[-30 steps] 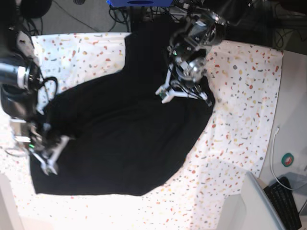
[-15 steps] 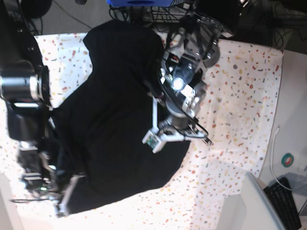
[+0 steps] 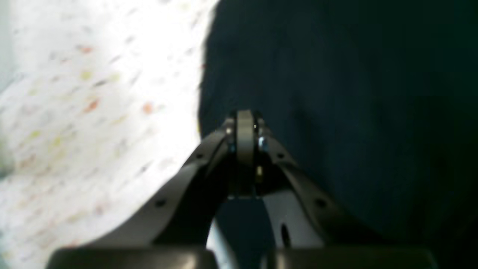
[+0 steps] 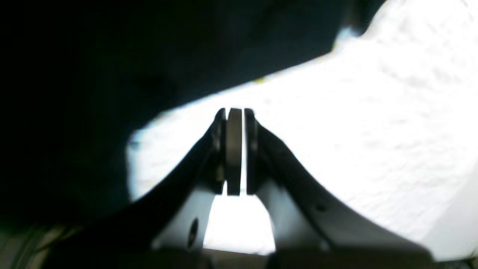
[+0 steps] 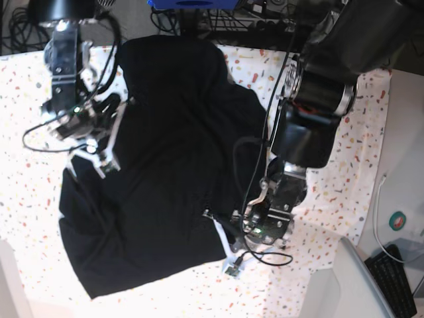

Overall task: Layout the t-shirt on the table in an organized manner, then fold the t-shirt properly
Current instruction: 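Grasp the shirt edges with both grippers and pull them apart to flatten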

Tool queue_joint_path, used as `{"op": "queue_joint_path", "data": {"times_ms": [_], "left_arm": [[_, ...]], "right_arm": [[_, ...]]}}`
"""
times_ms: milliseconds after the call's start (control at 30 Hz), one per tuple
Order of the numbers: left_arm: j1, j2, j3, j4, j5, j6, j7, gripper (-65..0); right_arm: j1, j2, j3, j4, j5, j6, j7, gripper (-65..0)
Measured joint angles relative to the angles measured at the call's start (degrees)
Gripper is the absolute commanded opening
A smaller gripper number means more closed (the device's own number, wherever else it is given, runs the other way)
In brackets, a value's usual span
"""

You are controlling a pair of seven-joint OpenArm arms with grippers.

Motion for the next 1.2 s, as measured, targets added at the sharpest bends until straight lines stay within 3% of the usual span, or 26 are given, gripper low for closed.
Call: {"op": "queue_joint_path", "data": {"times_ms": [100, 167, 267, 367, 467, 567, 700, 733, 767, 800, 833, 867, 900, 933, 1000, 1033, 1100, 1200], "left_arm": [[-2.0, 2.1, 0.8, -10.1, 1.7, 2.8, -7.9, -65.0], [-2.5, 3.5, 3.4, -15.1, 4.1, 2.8, -11.4, -65.0], [-1.0, 5.1, 6.3, -16.4, 5.5, 6.1, -13.3, -65.0], [0.6, 4.5, 7.7, -16.3, 7.0, 8.6, -13.2, -65.0], [1.9, 1.6, 8.1, -16.0, 9.2, 8.6, -13.8, -65.0], [4.2, -0.8, 8.1, -11.3, 12.6, 8.7, -9.0, -65.0], [14.1, -5.9, 8.3, 5.1, 15.1, 8.7, -0.3, -65.0], [16.9, -7.1, 8.3, 9.4, 15.1, 8.9, 2.5, -65.0], [19.2, -8.2, 8.2, 13.7, 14.6, 8.5, 5.4, -65.0], [21.6, -9.1, 8.2, 17.8, 15.2, 8.6, 8.1, -65.0], [23.7, -9.5, 7.9, 21.1, 15.4, 8.9, 9.9, -65.0], [25.5, -9.6, 7.9, 24.6, 15.5, 8.9, 11.9, -65.0], [27.3, -9.3, 8.0, 27.6, 15.3, 8.9, 12.5, -65.0], [29.4, -8.9, 8.2, 30.5, 15.1, 8.8, 12.8, -65.0], [34.4, -8.5, 8.0, 37.1, 14.1, 8.3, 15.6, -65.0], [36.5, -8.2, 7.7, 39.9, 14.3, 8.5, 15.5, -65.0], [41.6, -7.6, 7.8, 44.1, 15.7, 9.5, 14.3, -65.0], [43.7, -7.4, 8.3, 44.2, 10.8, 7.8, 18.3, -65.0]], "right_arm": [[-2.4, -3.1, -1.5, 0.1, 0.0, 0.0, 0.4, -65.0], [-3.5, -3.2, -4.9, -1.2, 0.2, -0.1, 0.8, -65.0], [-4.7, -3.3, -8.0, -4.2, 0.0, 0.0, 2.3, -65.0], [-4.7, -3.4, -8.3, -10.8, 0.2, -0.1, 5.6, -65.0], [-3.8, -3.2, -6.1, -15.5, 1.3, 0.1, 5.9, -65.0], [-0.9, -2.7, -0.3, -19.5, 7.6, 2.9, 3.4, -65.0], [5.9, 3.3, 3.1, -30.5, 22.7, 8.5, 3.1, -65.0], [8.5, 4.8, 3.1, -34.6, 27.6, 8.6, 3.8, -65.0], [11.3, 5.7, 3.3, -39.0, 27.7, 8.8, 8.5, -65.0], [15.3, 6.5, 3.2, -43.4, 27.6, 9.8, 9.3, -65.0], [19.7, 6.9, 3.0, -47.9, 19.3, 9.7, 17.3, -65.0], [25.0, 7.4, 3.0, -52.7, 8.0, 7.4, 24.7, -65.0], [30.6, 8.4, 3.0, -57.9, 2.9, -0.2, 23.4, -65.0], [34.8, 10.6, 3.2, -62.4, -1.7, -1.0, 22.8, -65.0], [38.7, 14.3, 3.8, -68.8, -0.1, -1.0, 25.0, -65.0], [39.4, 14.7, 3.8, -69.6, -1.3, -0.8, 24.9, -65.0], [39.8, 13.4, 3.9, -69.6, -5.2, -1.4, 25.7, -65.0], [42.8, 10.4, 3.7, -71.5, -5.6, -1.0, 28.6, -65.0]]}}
